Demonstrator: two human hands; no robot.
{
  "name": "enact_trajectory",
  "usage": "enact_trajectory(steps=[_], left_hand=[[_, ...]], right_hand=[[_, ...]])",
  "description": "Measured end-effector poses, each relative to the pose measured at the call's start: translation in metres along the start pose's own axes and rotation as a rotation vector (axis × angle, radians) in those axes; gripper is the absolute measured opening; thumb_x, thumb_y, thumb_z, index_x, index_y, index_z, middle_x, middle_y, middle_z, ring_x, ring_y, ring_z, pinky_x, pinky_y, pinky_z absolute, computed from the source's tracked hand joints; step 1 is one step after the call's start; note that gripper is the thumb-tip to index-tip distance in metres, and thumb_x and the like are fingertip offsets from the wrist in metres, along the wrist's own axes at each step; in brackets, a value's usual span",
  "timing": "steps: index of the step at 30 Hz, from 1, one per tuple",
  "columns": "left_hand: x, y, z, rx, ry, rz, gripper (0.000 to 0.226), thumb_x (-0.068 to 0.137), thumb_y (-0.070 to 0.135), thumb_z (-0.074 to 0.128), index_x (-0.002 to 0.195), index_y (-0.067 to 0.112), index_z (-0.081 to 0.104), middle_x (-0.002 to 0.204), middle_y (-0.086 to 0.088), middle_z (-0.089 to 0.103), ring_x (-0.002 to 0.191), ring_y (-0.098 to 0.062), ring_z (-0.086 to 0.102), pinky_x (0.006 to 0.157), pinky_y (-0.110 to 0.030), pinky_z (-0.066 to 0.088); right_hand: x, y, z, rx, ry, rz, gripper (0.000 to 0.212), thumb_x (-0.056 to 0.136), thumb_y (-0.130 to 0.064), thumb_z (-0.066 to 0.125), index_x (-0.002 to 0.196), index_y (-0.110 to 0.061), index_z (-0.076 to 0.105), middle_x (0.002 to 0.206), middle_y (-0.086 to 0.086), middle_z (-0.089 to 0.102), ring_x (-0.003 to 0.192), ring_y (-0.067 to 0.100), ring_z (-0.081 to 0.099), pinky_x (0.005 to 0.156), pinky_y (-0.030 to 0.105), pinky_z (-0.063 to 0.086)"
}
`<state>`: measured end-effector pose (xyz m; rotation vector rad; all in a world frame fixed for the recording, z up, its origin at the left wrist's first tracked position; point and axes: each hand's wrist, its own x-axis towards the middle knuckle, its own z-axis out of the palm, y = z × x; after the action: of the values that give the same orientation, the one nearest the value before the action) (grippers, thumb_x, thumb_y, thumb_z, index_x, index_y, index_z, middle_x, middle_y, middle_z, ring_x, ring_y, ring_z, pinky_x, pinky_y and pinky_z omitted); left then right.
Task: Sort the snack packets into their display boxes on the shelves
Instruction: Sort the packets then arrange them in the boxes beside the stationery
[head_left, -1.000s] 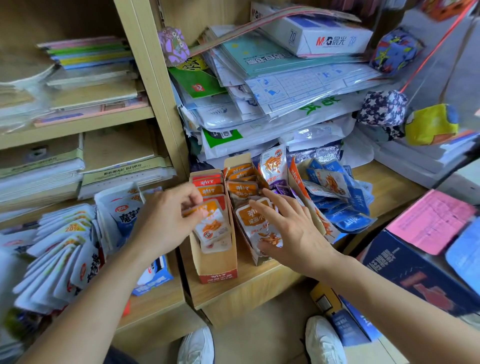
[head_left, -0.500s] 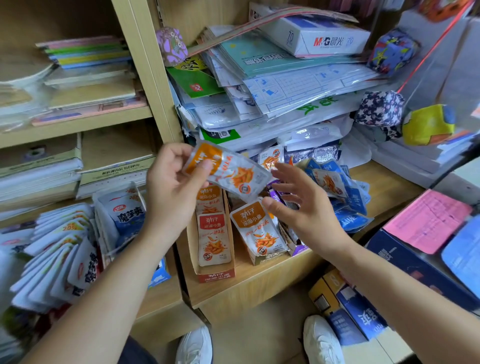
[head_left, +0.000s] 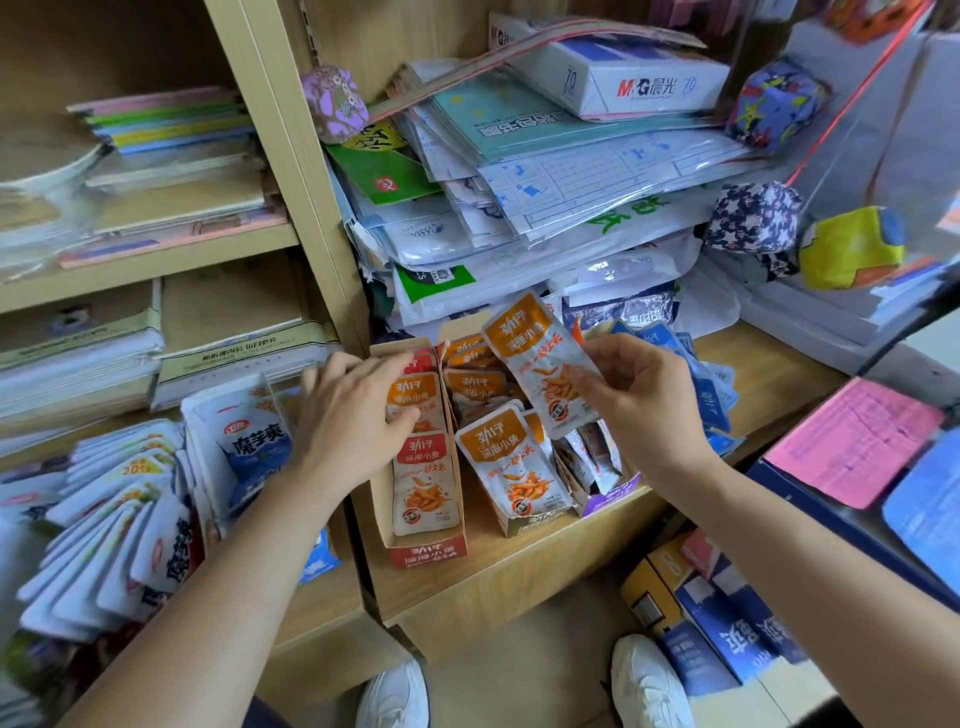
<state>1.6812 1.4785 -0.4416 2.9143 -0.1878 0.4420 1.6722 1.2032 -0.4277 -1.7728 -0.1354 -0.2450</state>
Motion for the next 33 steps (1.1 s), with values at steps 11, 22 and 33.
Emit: enact_trajectory(steps=[11, 22, 33], left_hand=[[-0.009, 0.002, -0.006, -0.014, 0.057, -0.045, 0.037, 0.070, 0.030, 0.091, 0.086, 0.029, 0.057, 0.077, 0.019, 0.049, 0.093, -0.016, 0.040, 0.079, -0.036, 0.022], [-0.009, 0.007, -0.037, -0.550, 0.495, -0.085, 0.008, 0.096, 0.024, 0.062, 0.097, 0.017, 0.065, 0.088, 0.006, 0.067, 0.079, -0.017, 0.066, 0.062, -0.027, 0.049], [-0.010, 0.039, -0.028, -0.553, 0.574, -0.064, 0.005, 0.092, 0.026, 0.067, 0.094, 0.022, 0.069, 0.084, 0.005, 0.074, 0.071, -0.012, 0.072, 0.055, -0.039, 0.057]], right_hand=[[-0.003, 0.001, 0.000, -0.005, -0.022, -0.005, 0.011, 0.091, -0.005, 0.069, 0.098, -0.014, 0.071, 0.092, -0.001, 0.077, 0.084, 0.012, 0.075, 0.073, 0.028, 0.062], [-0.003, 0.008, -0.008, -0.142, 0.060, -0.042, 0.010, 0.092, -0.009, 0.069, 0.103, -0.010, 0.071, 0.092, -0.004, 0.076, 0.078, 0.005, 0.074, 0.066, 0.025, 0.061], [-0.017, 0.015, 0.004, -0.568, -0.017, -0.400, 0.040, 0.090, -0.001, 0.066, 0.128, -0.014, 0.067, 0.079, -0.001, 0.071, 0.050, 0.006, 0.051, 0.048, 0.029, 0.052]])
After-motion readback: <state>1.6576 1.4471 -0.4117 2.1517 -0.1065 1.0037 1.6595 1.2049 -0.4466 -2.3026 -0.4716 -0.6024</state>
